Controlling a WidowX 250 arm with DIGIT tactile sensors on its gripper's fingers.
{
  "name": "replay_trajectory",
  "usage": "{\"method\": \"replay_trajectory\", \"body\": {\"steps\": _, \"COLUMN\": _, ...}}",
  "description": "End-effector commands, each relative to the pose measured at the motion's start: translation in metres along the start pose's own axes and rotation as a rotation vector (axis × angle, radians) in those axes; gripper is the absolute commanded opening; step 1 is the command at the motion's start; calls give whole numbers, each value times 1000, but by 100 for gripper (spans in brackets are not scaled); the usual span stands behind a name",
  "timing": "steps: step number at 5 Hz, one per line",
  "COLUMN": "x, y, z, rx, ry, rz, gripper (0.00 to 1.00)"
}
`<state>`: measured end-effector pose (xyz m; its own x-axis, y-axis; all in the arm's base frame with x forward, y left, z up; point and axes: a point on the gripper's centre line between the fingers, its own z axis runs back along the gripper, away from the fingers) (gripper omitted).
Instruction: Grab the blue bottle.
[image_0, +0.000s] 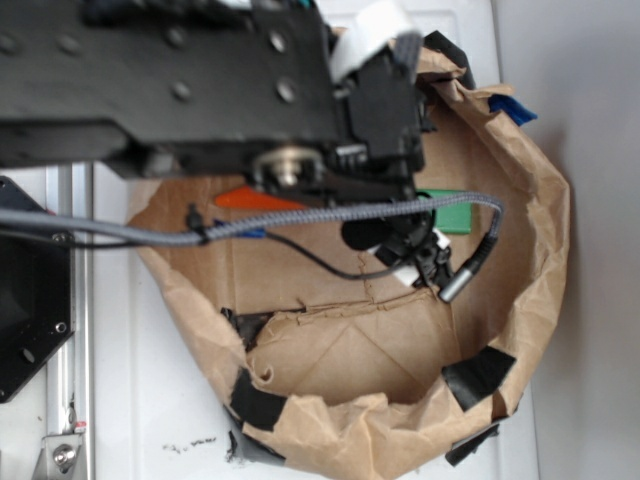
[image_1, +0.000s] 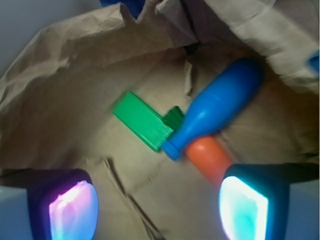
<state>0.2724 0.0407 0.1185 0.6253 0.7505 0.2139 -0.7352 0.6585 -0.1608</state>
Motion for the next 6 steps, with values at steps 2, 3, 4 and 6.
{"method": "replay_trajectory", "body": {"steps": 2, "x": 40, "y": 30, "z": -26, "rx": 62, "ry": -159, "rz": 173, "gripper": 100}}
{"method": "replay_trajectory", "body": {"steps": 3, "x": 56, "y": 49, "z": -39, "rx": 127, "ry": -179, "rz": 220, "gripper": 100}}
{"method": "replay_trajectory", "body": {"steps": 4, "x": 66, "y": 56, "z": -48, "rx": 173, "ry": -202, "rz": 237, "gripper": 100}}
{"method": "replay_trajectory", "body": {"steps": 6, "x": 64, "y": 53, "z": -71, "rx": 265, "ry": -209, "rz": 191, "gripper": 100}}
